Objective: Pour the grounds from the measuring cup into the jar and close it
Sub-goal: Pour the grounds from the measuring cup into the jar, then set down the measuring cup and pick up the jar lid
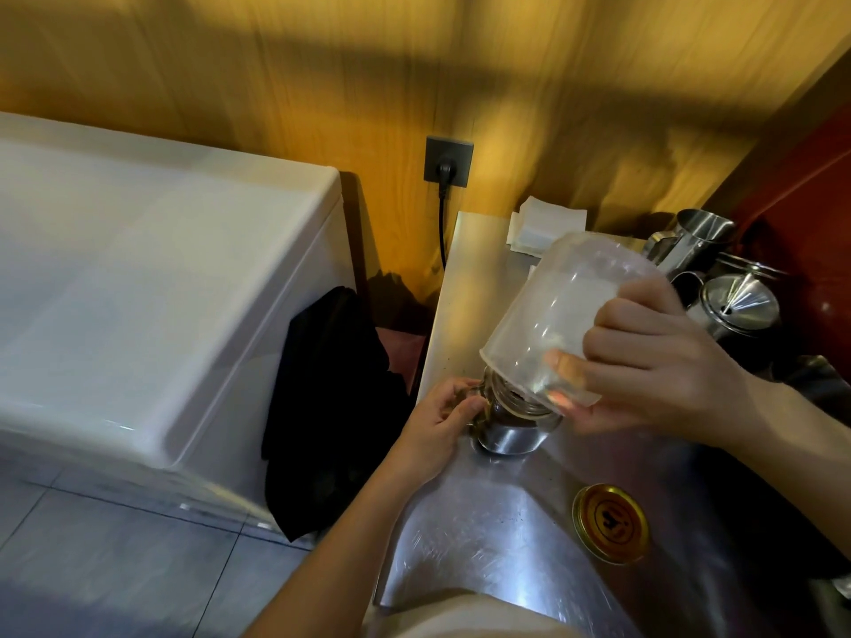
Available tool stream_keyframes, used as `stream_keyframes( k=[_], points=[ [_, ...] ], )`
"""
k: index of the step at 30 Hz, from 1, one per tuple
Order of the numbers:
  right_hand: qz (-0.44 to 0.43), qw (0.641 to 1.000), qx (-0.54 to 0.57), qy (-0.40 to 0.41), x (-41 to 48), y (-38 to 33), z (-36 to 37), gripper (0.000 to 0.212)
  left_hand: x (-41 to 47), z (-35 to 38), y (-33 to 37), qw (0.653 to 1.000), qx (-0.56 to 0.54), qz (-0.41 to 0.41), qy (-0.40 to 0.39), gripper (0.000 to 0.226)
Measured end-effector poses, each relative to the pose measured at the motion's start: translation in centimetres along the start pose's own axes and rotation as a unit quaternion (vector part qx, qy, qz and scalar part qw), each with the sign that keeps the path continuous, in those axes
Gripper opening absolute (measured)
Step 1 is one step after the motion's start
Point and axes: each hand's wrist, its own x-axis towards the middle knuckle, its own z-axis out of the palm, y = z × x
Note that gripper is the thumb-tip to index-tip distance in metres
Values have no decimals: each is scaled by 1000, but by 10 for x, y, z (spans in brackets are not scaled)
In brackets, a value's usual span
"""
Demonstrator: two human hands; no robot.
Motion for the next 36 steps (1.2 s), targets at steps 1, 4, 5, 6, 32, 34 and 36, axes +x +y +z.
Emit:
stream_keyframes(
  k=[1, 4, 5, 6, 32, 34, 36],
  points=[
    [0, 1000, 9, -6, 0, 0, 0, 24, 0, 0, 0, 1000, 5, 2, -1, 22],
    [15, 1000, -3, 8, -3, -1, 2, 23, -1, 0, 2, 1000, 3, 4, -3, 22],
    [26, 999, -9, 16, -4, -1, 3, 23, -1, 0, 2, 1000, 11, 5, -4, 20],
    [38, 999, -11, 21, -6, 0, 3, 23, -1, 0, 2, 1000, 19, 2, -6, 17],
    [795, 492, 188, 301, -109, -55, 62, 19, -4, 9, 19, 998, 64, -7, 25, 16],
    [806, 482, 180, 293, -120, -56, 68, 20, -6, 13, 24, 999, 40, -7, 18, 18],
    [810, 478, 175, 290, -127, -59, 70, 22, -8, 15, 28, 999, 29, -7, 15, 19]
  ],
)
